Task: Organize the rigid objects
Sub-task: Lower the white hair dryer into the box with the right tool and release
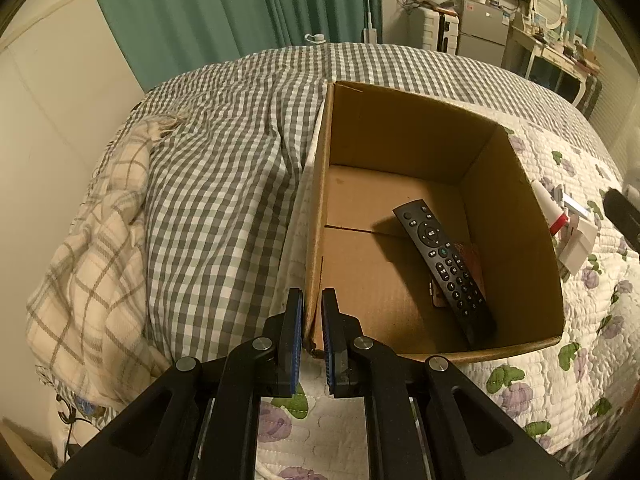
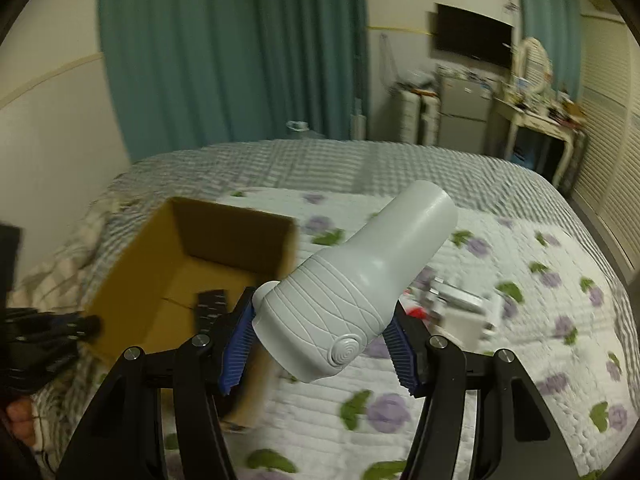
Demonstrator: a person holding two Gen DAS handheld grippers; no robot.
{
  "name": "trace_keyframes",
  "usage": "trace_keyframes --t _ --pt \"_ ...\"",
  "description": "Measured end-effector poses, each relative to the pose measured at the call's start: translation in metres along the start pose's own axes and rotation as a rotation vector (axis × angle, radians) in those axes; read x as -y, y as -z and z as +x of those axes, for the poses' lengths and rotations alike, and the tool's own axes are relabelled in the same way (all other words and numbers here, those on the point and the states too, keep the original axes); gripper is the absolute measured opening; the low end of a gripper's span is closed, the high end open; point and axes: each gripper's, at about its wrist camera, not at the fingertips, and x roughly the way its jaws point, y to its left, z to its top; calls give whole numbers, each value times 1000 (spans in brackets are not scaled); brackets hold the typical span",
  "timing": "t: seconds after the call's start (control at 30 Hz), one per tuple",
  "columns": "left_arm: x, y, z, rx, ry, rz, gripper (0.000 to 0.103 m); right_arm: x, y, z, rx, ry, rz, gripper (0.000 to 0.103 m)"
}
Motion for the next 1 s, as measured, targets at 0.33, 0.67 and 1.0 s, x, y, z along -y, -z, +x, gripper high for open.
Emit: trace_keyframes --t 0.33,0.67,1.0 --pt "0 1 0 2 7 12 9 -58 3 18 -18 -136 -97 59" --pt "-2 2 0 6 24 11 9 -93 24 54 -87 -176 -181 59" --pt "-3 2 0 7 35 9 9 -100 31 72 -128 -175 -194 59"
